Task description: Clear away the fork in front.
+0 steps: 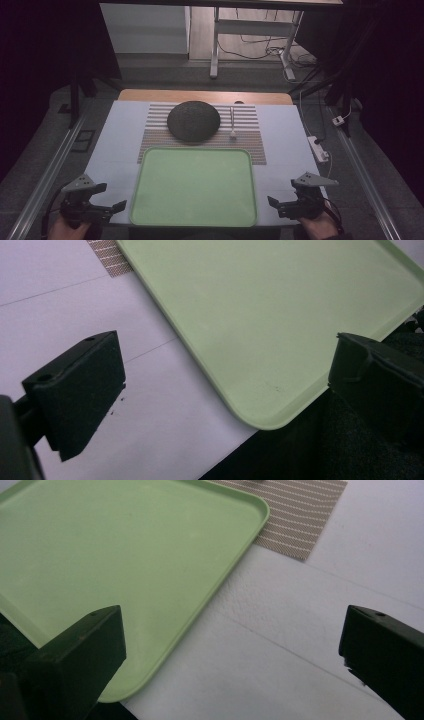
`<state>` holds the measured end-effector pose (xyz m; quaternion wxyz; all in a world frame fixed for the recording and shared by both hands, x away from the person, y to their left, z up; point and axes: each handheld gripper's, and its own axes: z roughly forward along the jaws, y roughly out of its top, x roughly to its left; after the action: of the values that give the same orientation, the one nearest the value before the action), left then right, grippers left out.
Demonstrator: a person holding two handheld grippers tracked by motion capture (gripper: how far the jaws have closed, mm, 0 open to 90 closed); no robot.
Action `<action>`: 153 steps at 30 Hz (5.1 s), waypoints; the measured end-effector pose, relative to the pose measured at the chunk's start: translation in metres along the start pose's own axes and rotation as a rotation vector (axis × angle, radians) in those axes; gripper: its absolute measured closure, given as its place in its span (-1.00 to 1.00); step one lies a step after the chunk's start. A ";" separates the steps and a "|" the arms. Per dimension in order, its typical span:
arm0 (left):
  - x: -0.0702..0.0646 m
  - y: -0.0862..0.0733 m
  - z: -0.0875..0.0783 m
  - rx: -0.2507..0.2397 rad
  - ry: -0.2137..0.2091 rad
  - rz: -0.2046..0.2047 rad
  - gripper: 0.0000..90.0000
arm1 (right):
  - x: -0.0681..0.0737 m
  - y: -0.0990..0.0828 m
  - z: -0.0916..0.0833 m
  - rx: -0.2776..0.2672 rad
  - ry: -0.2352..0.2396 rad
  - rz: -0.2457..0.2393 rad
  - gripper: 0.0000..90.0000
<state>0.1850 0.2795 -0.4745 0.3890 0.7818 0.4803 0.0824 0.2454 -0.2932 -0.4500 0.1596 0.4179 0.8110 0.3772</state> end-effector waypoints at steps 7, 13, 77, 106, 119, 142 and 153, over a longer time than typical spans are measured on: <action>0.001 0.000 0.000 -0.001 -0.003 -0.005 -0.95 | 0.001 0.004 0.006 0.010 0.021 -0.035 -1.00; 0.002 0.000 0.000 -0.002 -0.008 -0.011 -0.95 | 0.001 0.011 0.011 0.000 0.021 -0.058 -1.00; 0.004 0.000 0.000 0.000 -0.029 -0.020 -0.96 | -0.021 0.097 0.143 0.108 -0.089 -0.226 -1.00; 0.006 0.000 0.000 -0.008 -0.056 -0.029 -0.98 | -0.023 0.133 0.215 0.190 -0.268 -0.449 -0.86; 0.006 0.000 0.000 -0.006 -0.054 -0.028 -0.98 | -0.014 0.133 0.234 0.239 -0.277 -0.615 -0.19; 0.004 0.000 0.001 0.005 -0.044 -0.016 -0.97 | 0.002 0.128 0.235 0.242 -0.334 -0.809 0.99; 0.004 0.000 0.000 -0.003 -0.037 -0.021 -0.98 | 0.003 0.135 0.217 0.177 -0.327 -0.743 0.99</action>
<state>0.1874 0.2831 -0.4756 0.4000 0.7774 0.4812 0.0643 0.4432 -0.1374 -0.4938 0.3749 0.1631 0.8999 0.1515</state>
